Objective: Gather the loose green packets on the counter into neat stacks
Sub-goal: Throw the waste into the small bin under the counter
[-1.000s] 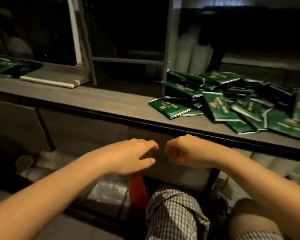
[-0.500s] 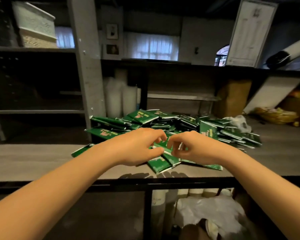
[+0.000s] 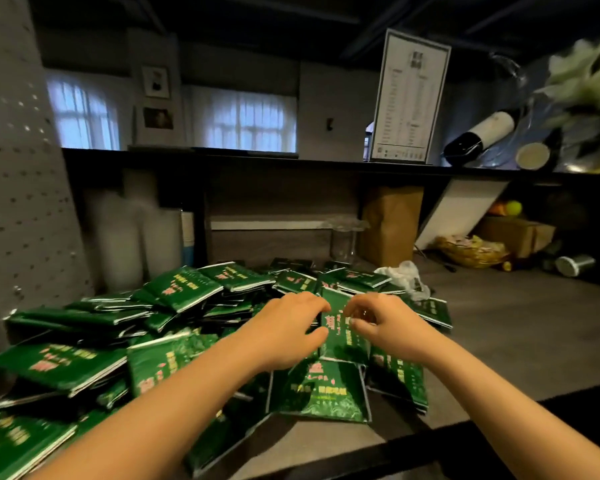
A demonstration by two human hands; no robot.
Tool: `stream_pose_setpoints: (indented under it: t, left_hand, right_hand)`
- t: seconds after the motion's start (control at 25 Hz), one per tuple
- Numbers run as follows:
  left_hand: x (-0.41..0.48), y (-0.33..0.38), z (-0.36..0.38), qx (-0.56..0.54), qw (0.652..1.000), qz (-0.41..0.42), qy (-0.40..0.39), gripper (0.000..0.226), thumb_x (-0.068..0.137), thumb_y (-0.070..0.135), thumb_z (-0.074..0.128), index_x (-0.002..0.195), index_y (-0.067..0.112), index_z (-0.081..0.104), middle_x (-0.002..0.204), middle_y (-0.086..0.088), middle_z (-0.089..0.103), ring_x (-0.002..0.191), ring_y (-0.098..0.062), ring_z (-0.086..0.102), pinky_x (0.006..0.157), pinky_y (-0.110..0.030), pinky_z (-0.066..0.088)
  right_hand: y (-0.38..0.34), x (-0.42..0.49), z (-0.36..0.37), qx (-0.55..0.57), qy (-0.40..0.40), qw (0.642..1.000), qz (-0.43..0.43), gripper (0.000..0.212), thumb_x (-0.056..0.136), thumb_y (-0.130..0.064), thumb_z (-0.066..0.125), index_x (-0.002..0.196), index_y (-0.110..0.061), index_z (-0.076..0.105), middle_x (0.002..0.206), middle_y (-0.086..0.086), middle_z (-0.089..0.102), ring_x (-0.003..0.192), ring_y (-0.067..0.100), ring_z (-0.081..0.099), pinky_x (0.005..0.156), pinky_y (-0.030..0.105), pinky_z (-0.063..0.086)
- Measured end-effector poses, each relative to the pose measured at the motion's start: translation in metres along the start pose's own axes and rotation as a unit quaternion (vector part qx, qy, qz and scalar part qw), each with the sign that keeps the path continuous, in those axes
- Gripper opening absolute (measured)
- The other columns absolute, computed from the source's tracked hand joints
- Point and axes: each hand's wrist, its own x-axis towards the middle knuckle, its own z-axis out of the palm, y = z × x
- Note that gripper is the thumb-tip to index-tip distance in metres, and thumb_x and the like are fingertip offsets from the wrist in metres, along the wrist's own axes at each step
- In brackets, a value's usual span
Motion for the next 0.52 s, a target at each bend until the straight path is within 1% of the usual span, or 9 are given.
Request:
stream_pose_setpoints:
  t: [0.08,0.16,0.24,0.28,0.4,0.44,0.52]
  left_hand:
    - [0.030,0.001,0.012,0.042,0.999,-0.001,-0.014,0.047,0.098,0.038,0.037,0.141,0.020,0.034,0.148,0.000,0.034,0.136,-0.020,0.030,0.112,-0.038,0.024]
    - [0.058,0.003,0.020,0.058,0.998,-0.005,-0.025,0.051,0.098,0.039,0.036,0.144,0.018,0.030,0.151,-0.003,0.030,0.139,-0.022,0.026,0.113,-0.040,0.021]
    - [0.084,0.006,0.025,0.053,0.998,-0.008,-0.032,0.054,0.099,0.040,0.036,0.147,0.017,0.026,0.153,-0.004,0.027,0.140,-0.024,0.024,0.114,-0.041,0.020]
    - [0.098,0.008,0.028,0.051,0.998,-0.007,-0.036,0.056,0.099,0.040,0.036,0.148,0.017,0.024,0.154,-0.005,0.025,0.141,-0.024,0.023,0.114,-0.042,0.019]
    - [0.136,0.015,0.037,0.049,0.998,0.000,-0.049,0.058,0.098,0.039,0.037,0.149,0.017,0.021,0.156,-0.005,0.021,0.142,-0.025,0.021,0.115,-0.043,0.018]
    - [0.148,0.017,0.041,0.050,0.997,0.001,-0.054,0.058,0.098,0.039,0.038,0.149,0.016,0.021,0.155,-0.005,0.022,0.141,-0.026,0.021,0.115,-0.043,0.018]
    - [0.173,0.019,0.049,0.053,0.997,-0.002,-0.062,0.058,0.098,0.040,0.038,0.148,0.014,0.022,0.154,-0.006,0.024,0.140,-0.026,0.023,0.114,-0.044,0.021]
  right_hand:
    - [0.031,0.016,0.002,0.002,0.035,0.999,0.032,0.018,0.090,-0.022,0.055,0.105,-0.019,0.065,0.106,0.002,0.060,0.100,0.017,0.057,0.088,0.031,0.045]
    - [0.062,0.033,0.003,-0.002,0.081,0.994,0.075,0.020,0.088,-0.021,0.057,0.106,-0.019,0.066,0.115,0.006,0.058,0.108,0.021,0.053,0.093,0.032,0.042]
    - [0.089,0.047,0.002,-0.011,0.114,0.985,0.130,0.025,0.088,-0.022,0.056,0.112,-0.019,0.063,0.125,0.009,0.053,0.116,0.026,0.048,0.097,0.035,0.040]
    - [0.103,0.055,0.001,-0.016,0.118,0.980,0.160,0.029,0.089,-0.023,0.055,0.118,-0.019,0.060,0.131,0.010,0.049,0.120,0.029,0.045,0.099,0.037,0.040]
    - [0.140,0.074,-0.003,-0.014,0.091,0.967,0.237,0.046,0.093,-0.027,0.050,0.137,-0.017,0.041,0.144,0.013,0.035,0.128,0.035,0.037,0.104,0.042,0.035]
    - [0.151,0.081,-0.004,-0.001,0.079,0.966,0.248,0.051,0.094,-0.029,0.050,0.141,-0.016,0.035,0.147,0.014,0.030,0.132,0.036,0.034,0.106,0.041,0.032]
    - [0.169,0.093,-0.002,0.029,0.052,0.968,0.244,0.064,0.093,-0.031,0.053,0.147,-0.014,0.022,0.154,0.013,0.019,0.139,0.033,0.025,0.111,0.037,0.025]
